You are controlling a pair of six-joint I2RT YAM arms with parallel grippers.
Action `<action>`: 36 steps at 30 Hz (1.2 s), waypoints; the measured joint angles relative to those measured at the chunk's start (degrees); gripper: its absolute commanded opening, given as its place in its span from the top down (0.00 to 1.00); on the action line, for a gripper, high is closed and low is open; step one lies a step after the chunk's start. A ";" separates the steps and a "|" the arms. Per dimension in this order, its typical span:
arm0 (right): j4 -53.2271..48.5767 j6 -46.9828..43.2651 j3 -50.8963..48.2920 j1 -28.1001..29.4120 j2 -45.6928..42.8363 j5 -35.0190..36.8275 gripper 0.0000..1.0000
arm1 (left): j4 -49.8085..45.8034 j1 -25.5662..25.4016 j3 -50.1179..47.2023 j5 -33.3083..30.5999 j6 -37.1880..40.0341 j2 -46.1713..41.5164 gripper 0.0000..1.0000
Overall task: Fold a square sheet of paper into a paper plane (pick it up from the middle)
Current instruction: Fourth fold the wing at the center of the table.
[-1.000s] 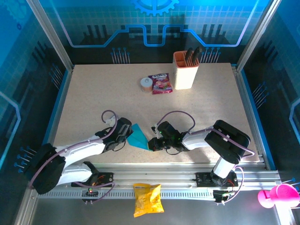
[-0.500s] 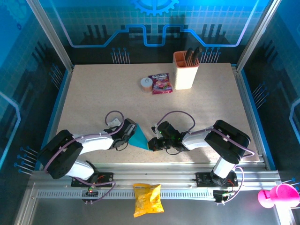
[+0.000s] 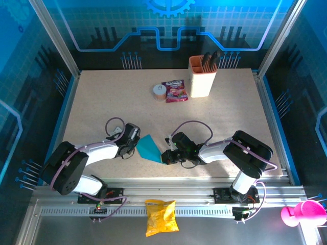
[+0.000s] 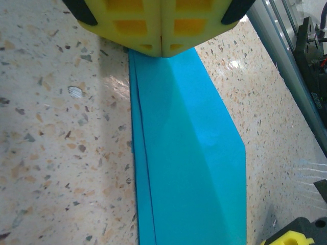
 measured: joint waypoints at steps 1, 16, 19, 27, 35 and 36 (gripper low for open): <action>0.00 0.00 0.00 0.00 0.00 -0.02 1.00 | -0.17 1.11 -0.04 -0.04 0.07 -0.20 1.00; 0.20 0.00 0.00 -0.15 0.11 -0.57 1.00 | -1.75 -13.38 4.92 -1.05 11.80 -6.03 0.99; 0.20 0.00 0.00 -0.15 0.11 -0.57 1.00 | 1.29 -15.04 4.96 1.33 12.50 0.28 0.99; 1.73 -1.46 -1.11 0.20 -0.61 -0.11 1.00 | 4.83 -15.85 4.79 2.95 9.51 6.82 1.00; 3.96 -5.53 -4.85 3.06 -4.39 4.02 1.00 | 5.31 -15.91 4.74 2.43 5.46 7.34 1.00; 3.80 -5.62 -5.33 3.43 -4.96 4.44 1.00 | 5.68 -16.02 4.74 2.43 4.90 7.52 1.00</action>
